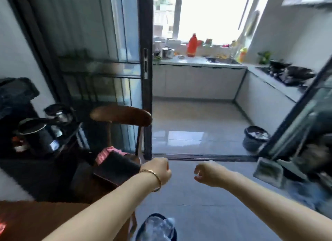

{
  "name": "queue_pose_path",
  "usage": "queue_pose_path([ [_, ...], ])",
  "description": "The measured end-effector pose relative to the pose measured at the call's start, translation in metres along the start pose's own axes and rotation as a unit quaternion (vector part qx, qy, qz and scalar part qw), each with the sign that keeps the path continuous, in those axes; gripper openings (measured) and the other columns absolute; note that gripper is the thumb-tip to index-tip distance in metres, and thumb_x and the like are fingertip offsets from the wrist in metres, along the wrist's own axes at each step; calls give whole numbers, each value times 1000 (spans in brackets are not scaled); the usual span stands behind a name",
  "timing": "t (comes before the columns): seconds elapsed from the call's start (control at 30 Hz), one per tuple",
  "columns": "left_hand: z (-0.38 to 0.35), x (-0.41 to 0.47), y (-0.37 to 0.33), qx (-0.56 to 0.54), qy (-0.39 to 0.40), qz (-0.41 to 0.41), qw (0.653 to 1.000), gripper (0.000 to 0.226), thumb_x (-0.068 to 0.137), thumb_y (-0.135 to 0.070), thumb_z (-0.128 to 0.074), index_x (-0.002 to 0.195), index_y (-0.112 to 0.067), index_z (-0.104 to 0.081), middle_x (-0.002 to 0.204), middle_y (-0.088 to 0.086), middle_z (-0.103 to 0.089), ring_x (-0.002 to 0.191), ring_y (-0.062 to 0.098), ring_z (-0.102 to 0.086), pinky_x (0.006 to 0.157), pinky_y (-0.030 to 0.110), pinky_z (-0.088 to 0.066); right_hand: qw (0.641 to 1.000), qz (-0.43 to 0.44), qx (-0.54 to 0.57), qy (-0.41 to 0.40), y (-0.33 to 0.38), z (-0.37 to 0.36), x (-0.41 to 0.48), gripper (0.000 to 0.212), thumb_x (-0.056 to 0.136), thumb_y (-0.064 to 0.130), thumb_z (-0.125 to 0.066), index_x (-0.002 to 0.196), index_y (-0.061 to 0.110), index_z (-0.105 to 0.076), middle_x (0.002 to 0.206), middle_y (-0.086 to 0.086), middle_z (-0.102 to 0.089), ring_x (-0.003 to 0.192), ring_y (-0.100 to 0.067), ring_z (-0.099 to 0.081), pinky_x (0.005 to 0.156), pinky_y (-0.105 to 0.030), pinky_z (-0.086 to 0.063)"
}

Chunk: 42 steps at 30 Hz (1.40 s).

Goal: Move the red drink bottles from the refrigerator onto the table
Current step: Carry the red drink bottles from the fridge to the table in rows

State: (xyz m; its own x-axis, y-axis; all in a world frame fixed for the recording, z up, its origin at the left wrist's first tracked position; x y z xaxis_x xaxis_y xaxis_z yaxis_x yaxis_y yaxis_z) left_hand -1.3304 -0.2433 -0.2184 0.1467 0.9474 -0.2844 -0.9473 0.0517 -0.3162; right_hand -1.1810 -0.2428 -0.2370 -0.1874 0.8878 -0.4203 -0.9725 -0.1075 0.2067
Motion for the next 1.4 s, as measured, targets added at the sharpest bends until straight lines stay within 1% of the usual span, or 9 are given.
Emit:
queue_pose_path([
  [0.2, -32, 52, -259, 63, 2, -178, 982, 27, 91, -18, -42, 108, -13, -62, 115, 9, -64, 105, 29, -59, 82, 30, -47, 981, -170, 50, -84, -241, 62, -101, 29, 88, 25, -50, 107, 13, -68, 113, -3, -68, 109, -22, -60, 88, -30, -50],
  [0.37, -61, 70, -487, 119, -12, -302, 946, 27, 91, -21, -43, 109, -14, -62, 116, 9, -63, 108, 30, -59, 85, 33, -47, 948, -286, 61, -128, -433, 110, -193, 27, 89, 27, -50, 106, 14, -67, 112, -4, -66, 106, -25, -61, 86, -33, -51],
  [0.53, -97, 69, -686, 171, -6, -400, 900, 26, 90, -20, -44, 106, -10, -63, 113, 9, -65, 105, 31, -61, 79, 35, -48, 906, -380, 76, -168, -595, 150, -267, 25, 87, 25, -52, 108, 19, -66, 118, -4, -65, 109, -27, -59, 84, -30, -47],
  [0.73, -134, 81, -854, 158, 12, -469, 869, 29, 90, -29, -46, 109, -14, -62, 116, 6, -64, 108, 28, -60, 83, 33, -48, 865, -454, 99, -191, -744, 186, -316, 25, 89, 23, -53, 109, 16, -65, 118, -7, -64, 108, -28, -60, 79, -28, -44],
  [0.9, -156, 113, -981, 147, 6, -525, 838, 25, 88, -23, -47, 106, -16, -62, 113, 4, -64, 105, 27, -61, 83, 33, -50, 831, -509, 89, -206, -856, 210, -335, 23, 90, 21, -52, 107, 11, -66, 113, -8, -65, 95, -27, -60, 76, -28, -40],
  [1.03, -169, 148, -1092, 123, -3, -568, 814, 24, 89, -23, -45, 107, -17, -60, 114, 3, -64, 104, 26, -60, 82, 32, -49, 794, -561, 94, -213, -953, 239, -350, 23, 91, 24, -54, 108, 11, -64, 113, -8, -64, 102, -29, -61, 80, -31, -43],
  [1.13, -171, 170, -1179, 104, 3, -602, 791, 25, 90, -22, -44, 112, -19, -57, 116, 2, -62, 106, 25, -58, 82, 29, -45, 762, -597, 105, -228, -1019, 268, -369, 24, 90, 22, -53, 109, 11, -63, 111, -9, -63, 93, -28, -59, 76, -29, -44],
  [1.23, -172, 189, -1262, 78, 6, -622, 779, 26, 90, -21, -44, 113, -19, -55, 116, 2, -62, 104, 25, -59, 80, 29, -45, 730, -625, 111, -252, -1080, 293, -388, 17, 89, 21, -53, 98, 11, -62, 99, -10, -61, 83, -28, -54, 70, -28, -41],
  [1.4, -190, 212, -1372, 41, 19, -645, 763, 25, 91, -20, -43, 114, -18, -55, 113, 4, -61, 95, 24, -58, 76, 29, -46, 686, -640, 145, -313, -1178, 320, -407, 32, 92, 34, -53, 108, 7, -59, 106, -9, -62, 103, -29, -59, 76, -30, -44],
])
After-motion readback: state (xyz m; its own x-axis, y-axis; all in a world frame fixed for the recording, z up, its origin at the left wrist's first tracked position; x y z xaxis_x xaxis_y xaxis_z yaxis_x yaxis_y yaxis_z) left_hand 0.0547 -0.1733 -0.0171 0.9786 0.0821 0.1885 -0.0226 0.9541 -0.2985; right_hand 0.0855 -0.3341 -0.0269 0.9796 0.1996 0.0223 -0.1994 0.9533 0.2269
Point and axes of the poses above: each hand's wrist, its own x-axis towards the middle knuckle, its own z-axis out of the back of the hand, y = z × x, the point moved 10 cm from there along x, towards the middle knuckle
